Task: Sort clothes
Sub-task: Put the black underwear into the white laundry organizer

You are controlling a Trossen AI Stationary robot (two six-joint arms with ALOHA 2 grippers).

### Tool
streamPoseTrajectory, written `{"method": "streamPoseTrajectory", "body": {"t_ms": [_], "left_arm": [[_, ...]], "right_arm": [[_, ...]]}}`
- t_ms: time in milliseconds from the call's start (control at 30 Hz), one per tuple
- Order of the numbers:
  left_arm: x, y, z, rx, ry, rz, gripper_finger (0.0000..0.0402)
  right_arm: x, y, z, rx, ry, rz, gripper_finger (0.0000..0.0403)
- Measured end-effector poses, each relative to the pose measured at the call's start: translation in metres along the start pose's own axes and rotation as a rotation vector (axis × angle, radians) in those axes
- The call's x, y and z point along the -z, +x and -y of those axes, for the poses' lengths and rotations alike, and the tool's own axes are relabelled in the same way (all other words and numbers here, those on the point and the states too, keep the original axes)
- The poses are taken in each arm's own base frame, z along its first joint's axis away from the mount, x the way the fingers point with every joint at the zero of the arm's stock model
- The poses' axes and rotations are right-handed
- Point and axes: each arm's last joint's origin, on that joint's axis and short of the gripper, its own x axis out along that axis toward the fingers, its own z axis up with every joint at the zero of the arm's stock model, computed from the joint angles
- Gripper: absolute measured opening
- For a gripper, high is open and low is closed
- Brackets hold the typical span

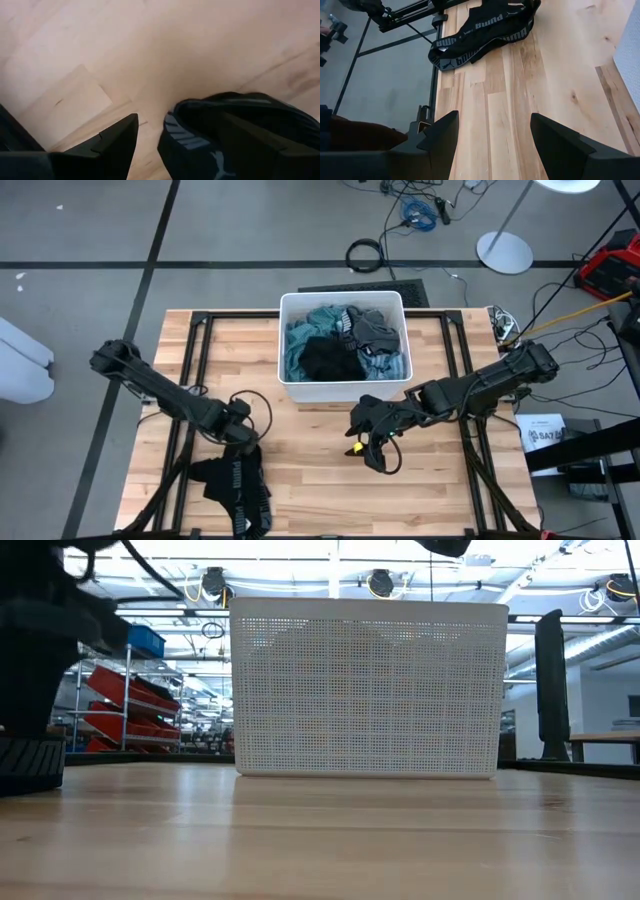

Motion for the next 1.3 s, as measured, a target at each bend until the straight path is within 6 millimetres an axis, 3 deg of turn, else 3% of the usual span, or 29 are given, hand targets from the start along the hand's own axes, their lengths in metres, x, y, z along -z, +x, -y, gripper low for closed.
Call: {"method": "streamPoseTrajectory", "body": {"t_ms": [267,367,500,667,733,867,1067,1200,1300], "left_arm": [[-0.004,0.020,0.012,-0.043,0.031,-0.033,0.0276],[-0.004,0.022,0.013,-0.049,0.033,-0.040,0.0254],[-0.004,0.023,0.014,-0.051,0.042,-0.034,0.0186],[-0.005,0.023,0.015,-0.033,0.040,-0.027,0.0048],[-0.005,0.021,0.017,0.004,0.037,-0.029,0.0015],[-0.007,0.009,0.022,0.091,0.026,-0.009,0.0008],[-0.014,-0.032,0.027,0.245,-0.016,0.148,0.0006],[-0.019,-0.054,0.017,0.297,-0.070,0.258,0.0005],[-0.023,-0.059,-0.002,0.223,-0.149,0.294,0.0005]], "right_arm": [[0.000,0.000,0.000,0.000,-0.002,-0.001,0.0233],[0.000,0.000,0.000,0.000,-0.003,-0.001,0.0233],[0.000,0.000,0.000,0.000,-0.003,-0.001,0.0233],[0.000,0.000,0.000,0.002,-0.003,-0.004,0.0233],[0.001,0.000,0.001,0.008,-0.003,-0.013,0.0233],[0.002,0.000,0.001,0.011,-0.001,-0.026,0.0233],[-0.003,0.000,-0.002,-0.021,0.001,0.029,0.0233],[-0.010,0.003,-0.008,-0.074,0.010,0.106,0.0233],[-0.013,0.015,-0.011,-0.101,0.012,0.144,0.0233]]}}
